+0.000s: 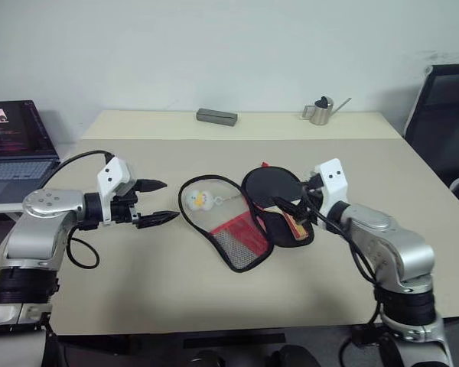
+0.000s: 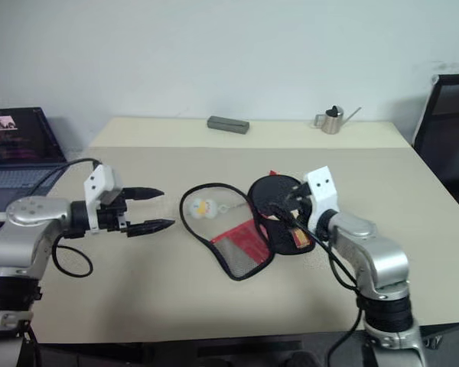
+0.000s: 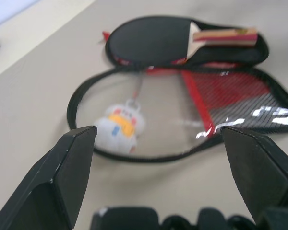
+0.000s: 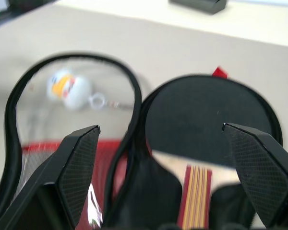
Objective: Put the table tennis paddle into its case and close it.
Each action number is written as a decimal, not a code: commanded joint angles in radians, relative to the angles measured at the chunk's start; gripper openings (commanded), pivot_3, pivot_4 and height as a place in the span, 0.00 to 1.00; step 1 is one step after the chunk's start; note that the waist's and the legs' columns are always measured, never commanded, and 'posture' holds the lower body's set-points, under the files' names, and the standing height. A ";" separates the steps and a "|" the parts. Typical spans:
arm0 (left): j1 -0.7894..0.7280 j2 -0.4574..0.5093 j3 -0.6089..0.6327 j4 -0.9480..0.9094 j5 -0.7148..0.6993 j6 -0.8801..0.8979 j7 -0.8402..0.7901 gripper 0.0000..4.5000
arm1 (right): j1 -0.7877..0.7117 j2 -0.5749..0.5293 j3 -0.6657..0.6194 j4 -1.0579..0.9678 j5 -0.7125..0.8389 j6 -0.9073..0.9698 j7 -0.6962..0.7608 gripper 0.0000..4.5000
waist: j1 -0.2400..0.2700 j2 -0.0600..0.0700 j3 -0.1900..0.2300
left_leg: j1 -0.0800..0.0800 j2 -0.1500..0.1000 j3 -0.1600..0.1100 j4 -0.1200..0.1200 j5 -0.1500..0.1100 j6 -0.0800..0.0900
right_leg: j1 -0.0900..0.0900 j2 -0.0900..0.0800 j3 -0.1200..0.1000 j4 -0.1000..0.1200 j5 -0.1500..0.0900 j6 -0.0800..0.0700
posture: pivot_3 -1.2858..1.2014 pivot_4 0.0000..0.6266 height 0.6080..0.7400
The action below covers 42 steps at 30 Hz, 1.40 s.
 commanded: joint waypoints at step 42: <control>-0.350 -0.395 -0.150 0.622 0.224 -0.335 0.087 1.00 | 0.155 -0.491 -0.175 0.050 0.179 -0.434 0.585 1.00 | 0.029 -0.007 -0.004 | -0.004 -0.001 -0.001 0.002 0.000 0.000 | 0.005 0.001 -0.003 -0.001 0.001 0.001 | 0.52 0.24 1.00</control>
